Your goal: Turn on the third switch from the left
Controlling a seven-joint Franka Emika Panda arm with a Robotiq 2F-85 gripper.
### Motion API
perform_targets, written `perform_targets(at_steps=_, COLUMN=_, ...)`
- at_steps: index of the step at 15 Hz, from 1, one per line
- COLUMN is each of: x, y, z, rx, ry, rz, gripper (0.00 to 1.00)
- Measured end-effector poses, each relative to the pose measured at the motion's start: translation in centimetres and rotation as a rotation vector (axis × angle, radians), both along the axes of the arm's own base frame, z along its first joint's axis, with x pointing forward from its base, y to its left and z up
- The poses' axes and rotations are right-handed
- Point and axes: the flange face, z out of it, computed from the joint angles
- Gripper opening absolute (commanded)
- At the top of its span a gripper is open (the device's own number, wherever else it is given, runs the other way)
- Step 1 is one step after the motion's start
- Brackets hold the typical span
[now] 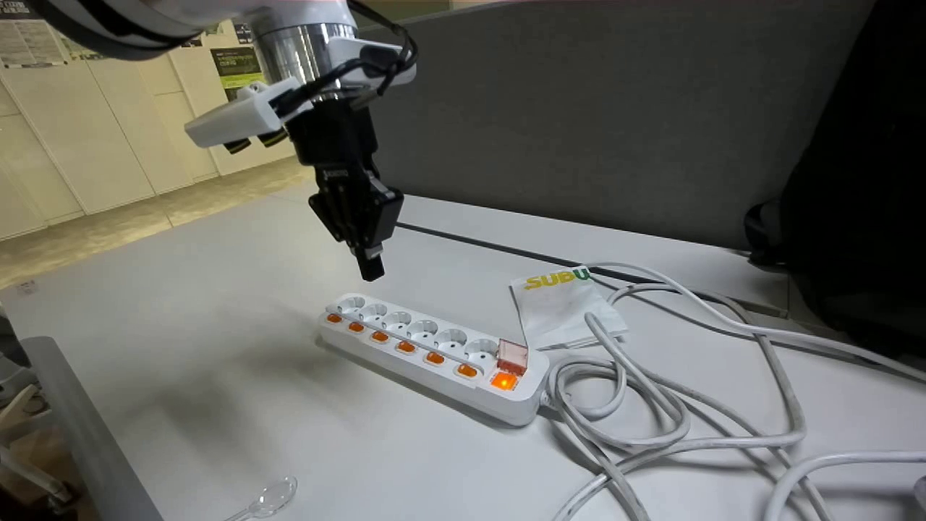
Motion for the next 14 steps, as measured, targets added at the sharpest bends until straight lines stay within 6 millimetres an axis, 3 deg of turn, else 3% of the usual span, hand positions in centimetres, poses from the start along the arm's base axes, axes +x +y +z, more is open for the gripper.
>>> perform_targets(at_steps=8, x=0.4, y=1.0, z=-3.7, rx=0.009, ry=-0.094, rz=0.054, gripper=0.0)
perform_targets(at_steps=14, x=-0.2, y=1.8, z=-6.5, rx=0.013, ry=-0.065, rz=0.06, gripper=0.0)
